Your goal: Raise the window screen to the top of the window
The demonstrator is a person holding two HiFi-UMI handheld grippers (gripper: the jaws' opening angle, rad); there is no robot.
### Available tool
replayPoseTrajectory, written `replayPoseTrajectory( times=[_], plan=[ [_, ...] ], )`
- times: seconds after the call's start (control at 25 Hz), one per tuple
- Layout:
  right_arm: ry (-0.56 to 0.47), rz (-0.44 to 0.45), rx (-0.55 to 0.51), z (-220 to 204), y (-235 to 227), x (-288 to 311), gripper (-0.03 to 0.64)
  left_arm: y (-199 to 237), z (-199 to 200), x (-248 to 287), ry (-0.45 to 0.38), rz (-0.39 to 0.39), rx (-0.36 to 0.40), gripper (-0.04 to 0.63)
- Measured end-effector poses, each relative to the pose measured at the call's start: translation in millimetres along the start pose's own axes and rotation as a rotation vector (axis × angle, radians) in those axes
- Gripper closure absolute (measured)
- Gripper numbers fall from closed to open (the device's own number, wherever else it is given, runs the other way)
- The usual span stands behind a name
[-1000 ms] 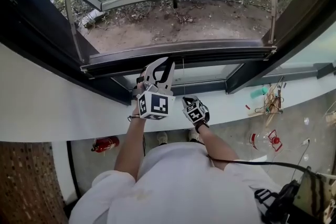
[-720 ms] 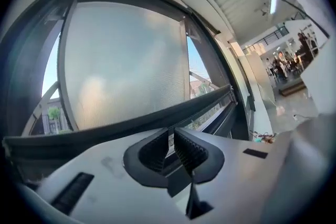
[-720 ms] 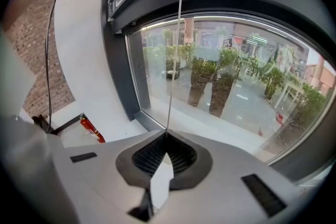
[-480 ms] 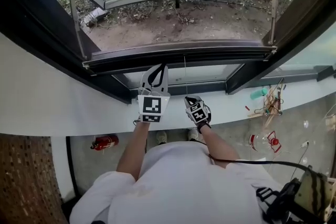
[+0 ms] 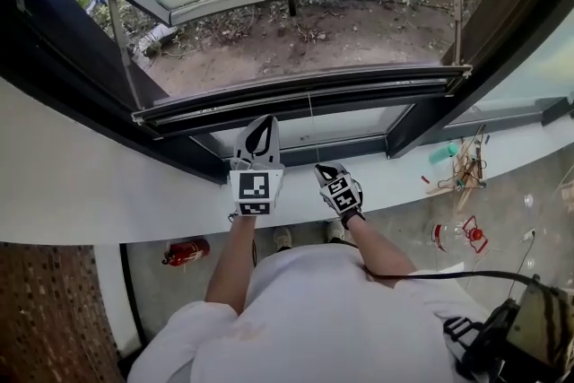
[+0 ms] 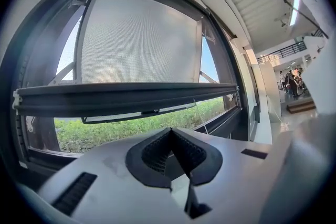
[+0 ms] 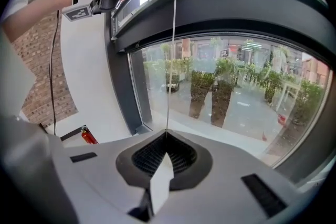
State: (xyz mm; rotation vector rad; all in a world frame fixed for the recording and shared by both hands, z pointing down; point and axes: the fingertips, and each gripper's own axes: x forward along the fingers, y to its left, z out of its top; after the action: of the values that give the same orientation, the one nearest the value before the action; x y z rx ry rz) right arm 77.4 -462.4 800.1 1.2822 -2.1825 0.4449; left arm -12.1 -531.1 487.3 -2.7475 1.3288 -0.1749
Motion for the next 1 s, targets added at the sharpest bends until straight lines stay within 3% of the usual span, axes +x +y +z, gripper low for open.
replayPoseTrajectory(
  times=[0.28, 0.52, 1.0],
  plan=[
    [-0.100, -0.012, -0.044, 41, -2, -14, 0.614, 2, 4, -4, -0.007, 0.011, -0.009, 0.594],
    [-0.164, 0.006, 0.019, 59, -1, -26, 0.614, 8, 4, -7, -0.008, 0.023, -0.008, 0.594],
    [-0.370, -0.035, -0.004, 134, -8, -74, 0.614, 13, -2, -10, -0.009, 0.025, -0.030, 0.594]
  ],
)
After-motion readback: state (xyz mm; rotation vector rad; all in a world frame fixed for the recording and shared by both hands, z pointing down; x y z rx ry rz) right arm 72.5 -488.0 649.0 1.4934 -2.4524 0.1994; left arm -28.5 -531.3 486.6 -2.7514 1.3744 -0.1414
